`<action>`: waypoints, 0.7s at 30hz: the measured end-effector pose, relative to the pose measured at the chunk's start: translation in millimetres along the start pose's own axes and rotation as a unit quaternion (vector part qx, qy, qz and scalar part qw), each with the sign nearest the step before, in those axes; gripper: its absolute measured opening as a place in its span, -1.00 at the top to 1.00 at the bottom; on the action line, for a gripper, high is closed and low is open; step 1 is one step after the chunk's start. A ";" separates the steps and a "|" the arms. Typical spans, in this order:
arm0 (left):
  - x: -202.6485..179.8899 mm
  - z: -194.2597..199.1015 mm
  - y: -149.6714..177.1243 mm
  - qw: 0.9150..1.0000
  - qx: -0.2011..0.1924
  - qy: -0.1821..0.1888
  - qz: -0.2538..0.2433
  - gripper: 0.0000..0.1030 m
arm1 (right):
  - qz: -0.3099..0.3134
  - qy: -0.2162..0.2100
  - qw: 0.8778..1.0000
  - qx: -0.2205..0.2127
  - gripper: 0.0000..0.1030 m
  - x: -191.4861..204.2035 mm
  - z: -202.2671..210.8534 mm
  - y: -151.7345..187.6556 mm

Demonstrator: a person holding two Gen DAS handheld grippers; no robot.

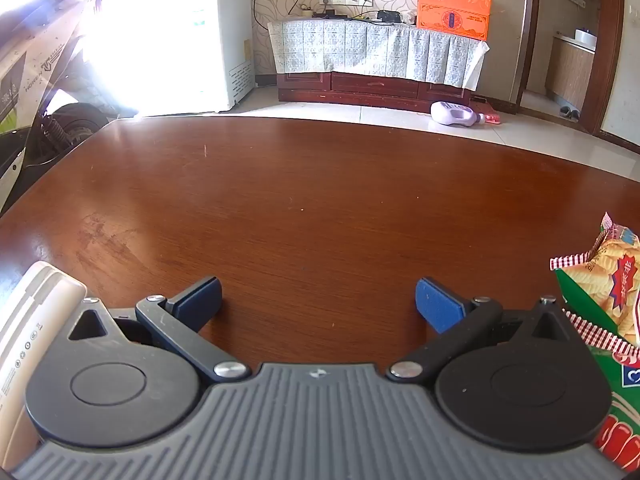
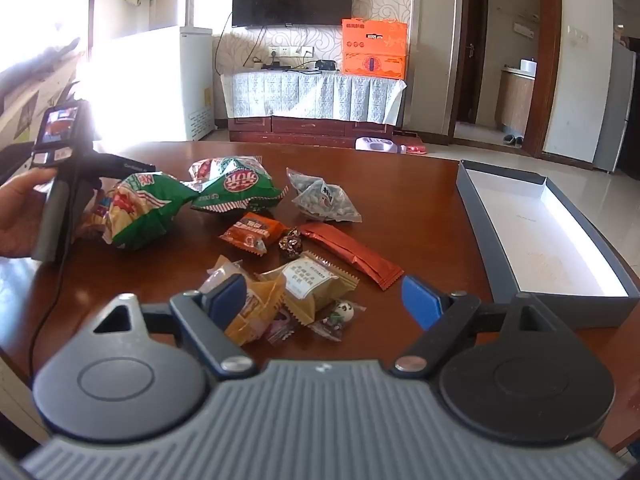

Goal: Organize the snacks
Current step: 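Move the left tool toward the clear cookie bag with brown label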

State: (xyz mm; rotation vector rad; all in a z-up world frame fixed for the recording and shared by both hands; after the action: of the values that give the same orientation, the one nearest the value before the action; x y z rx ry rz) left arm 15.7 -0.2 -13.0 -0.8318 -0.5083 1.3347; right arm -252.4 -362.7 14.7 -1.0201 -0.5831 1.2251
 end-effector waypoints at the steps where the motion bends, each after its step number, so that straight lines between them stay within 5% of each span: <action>1: 0.0 0.2 0.0 1.000 -0.003 0.001 0.000 -1.00 | -0.001 0.000 1.000 0.001 -0.68 1.2 -0.2 0.1; 7: 1.0 10.4 5.4 1.000 0.011 0.025 -0.014 -1.00 | -0.009 -0.001 1.000 0.002 -0.68 0.9 -0.9 -0.5; 14: 20.0 37.1 13.4 0.997 -0.029 -0.062 0.026 -1.00 | -0.071 0.004 0.997 0.028 -0.68 -33.5 -16.3 1.4; 21: -16.7 108.1 25.3 0.996 -0.061 -0.066 -0.010 -1.00 | -0.099 0.006 0.993 0.056 -0.67 -49.4 -29.6 5.2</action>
State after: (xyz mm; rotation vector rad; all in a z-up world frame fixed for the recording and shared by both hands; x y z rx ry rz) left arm -84.2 9.2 37.1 -0.8395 -0.7073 1.3555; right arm -244.2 -418.9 3.8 -0.8540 -0.5857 1.0636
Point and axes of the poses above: each gripper's, at about its wrist camera, not at the fingertips, and z roughly against the way its jaws point, x to its left, y to its underside, the point moved 2 cm from there along -z, roughly the way its jaws point, and after that the axes turned 14 degrees about y, right-handed, at the moved point
